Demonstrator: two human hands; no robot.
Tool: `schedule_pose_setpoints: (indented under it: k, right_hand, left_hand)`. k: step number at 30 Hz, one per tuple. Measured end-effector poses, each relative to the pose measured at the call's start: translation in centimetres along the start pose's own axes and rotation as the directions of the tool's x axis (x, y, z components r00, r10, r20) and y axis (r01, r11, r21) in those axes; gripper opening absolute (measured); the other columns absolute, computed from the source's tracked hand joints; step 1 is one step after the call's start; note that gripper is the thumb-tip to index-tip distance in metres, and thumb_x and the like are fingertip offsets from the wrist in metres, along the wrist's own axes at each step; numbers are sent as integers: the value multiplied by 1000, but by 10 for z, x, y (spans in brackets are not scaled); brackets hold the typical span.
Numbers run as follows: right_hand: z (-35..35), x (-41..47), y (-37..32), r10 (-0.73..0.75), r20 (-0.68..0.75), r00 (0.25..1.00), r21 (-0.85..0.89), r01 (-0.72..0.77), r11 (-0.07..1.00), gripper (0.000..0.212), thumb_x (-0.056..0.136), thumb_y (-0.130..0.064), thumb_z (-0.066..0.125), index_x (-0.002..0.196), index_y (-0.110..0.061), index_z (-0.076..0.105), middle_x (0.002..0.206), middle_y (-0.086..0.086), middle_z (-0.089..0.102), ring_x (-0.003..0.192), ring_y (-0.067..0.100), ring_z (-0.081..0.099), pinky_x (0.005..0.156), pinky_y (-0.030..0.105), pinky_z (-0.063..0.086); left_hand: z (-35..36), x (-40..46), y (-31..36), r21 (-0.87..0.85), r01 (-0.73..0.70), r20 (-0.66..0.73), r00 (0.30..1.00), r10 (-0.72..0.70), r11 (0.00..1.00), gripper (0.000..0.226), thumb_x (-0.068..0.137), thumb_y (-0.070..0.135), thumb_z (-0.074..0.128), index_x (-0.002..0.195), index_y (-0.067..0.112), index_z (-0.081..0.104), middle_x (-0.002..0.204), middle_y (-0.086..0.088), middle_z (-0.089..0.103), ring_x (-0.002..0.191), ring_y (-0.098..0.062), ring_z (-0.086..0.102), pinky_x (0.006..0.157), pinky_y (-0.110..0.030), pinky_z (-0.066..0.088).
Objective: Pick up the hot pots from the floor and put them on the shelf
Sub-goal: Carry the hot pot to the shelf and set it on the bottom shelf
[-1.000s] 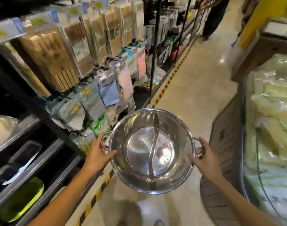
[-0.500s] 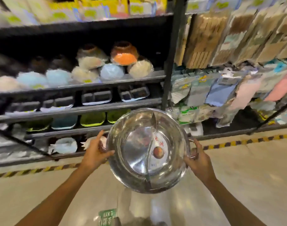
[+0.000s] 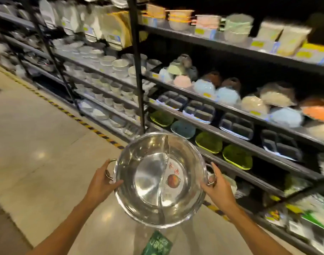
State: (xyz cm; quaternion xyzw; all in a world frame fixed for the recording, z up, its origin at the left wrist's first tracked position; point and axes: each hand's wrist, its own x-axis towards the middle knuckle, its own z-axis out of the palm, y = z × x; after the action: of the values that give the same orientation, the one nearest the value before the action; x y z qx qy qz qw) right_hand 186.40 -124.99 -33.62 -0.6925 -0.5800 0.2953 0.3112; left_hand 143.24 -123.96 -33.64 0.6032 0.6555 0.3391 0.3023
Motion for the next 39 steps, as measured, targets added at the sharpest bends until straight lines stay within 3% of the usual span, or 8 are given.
schedule_pose_setpoints:
  k: [3,9,13,18,23,30,35,39]
  right_hand:
    - [62,20,-58,-56,91,994,17,54,998,91,74,-51,80,146,-56,24,95,-20,62,73,-2,60,60,15,53]
    - [171,59,-167,-214,253,944,-56,235,970,87,74,-59,76,145,-49,26,82,-18,58,73,0,57,60,19,43]
    - [252,93,-221,-304,344,889,-25,332,943,85,76,-47,79,148,-35,35,83,-14,56,76,-13,56,63,18,42]
    - [350,146,-286,-402,439,803,48,426,904,85,74,-49,77,145,-46,32,76,-17,63,77,-9,61,54,8,42]
    - [454,221,-365,-450,496,743,89,472,877,91,71,-51,79,147,-44,29,76,-15,65,76,-5,62,56,15,43]
    - [588,307,-501,-505,551,664,151,516,843,84,67,-61,72,134,-71,23,81,-17,63,73,3,63,50,16,47]
    - [689,346,-588,-507,636,582,131,566,814,88,66,-66,69,144,-44,33,77,-9,62,74,1,60,55,22,46]
    - [777,377,-646,-512,662,548,119,598,793,87,66,-64,72,142,-48,33,79,-6,65,71,7,63,59,28,51]
  left_hand:
    - [-64,-3,-48,-19,10,-122,992,-13,1000,83,55,58,85,124,65,40,67,1,56,55,-11,55,51,-33,46]
    - [-165,-29,-124,-41,147,-306,940,-152,988,87,59,56,85,126,71,31,76,-4,57,62,-16,56,55,-28,44]
    - [-217,-36,-167,-54,225,-391,892,-227,973,88,60,62,82,137,45,42,78,-4,55,63,-15,54,55,-25,43]
    - [-277,-7,-219,-27,359,-459,825,-331,933,89,65,43,87,141,35,41,89,-8,56,69,-20,56,59,-31,51]
    - [-356,64,-266,-7,380,-515,792,-329,925,89,63,51,85,137,48,35,86,-1,54,70,-17,56,59,-26,45]
    - [-468,155,-328,-81,512,-595,663,-453,855,104,61,56,84,147,39,29,94,-3,52,72,-18,59,61,-24,46]
    - [-540,199,-389,-168,556,-624,579,-524,814,109,64,44,88,153,28,26,97,-2,47,69,-16,56,61,-22,43]
    - [-595,243,-454,-222,569,-625,540,-563,792,110,64,40,89,154,26,26,100,-1,46,67,-11,56,59,-12,42]
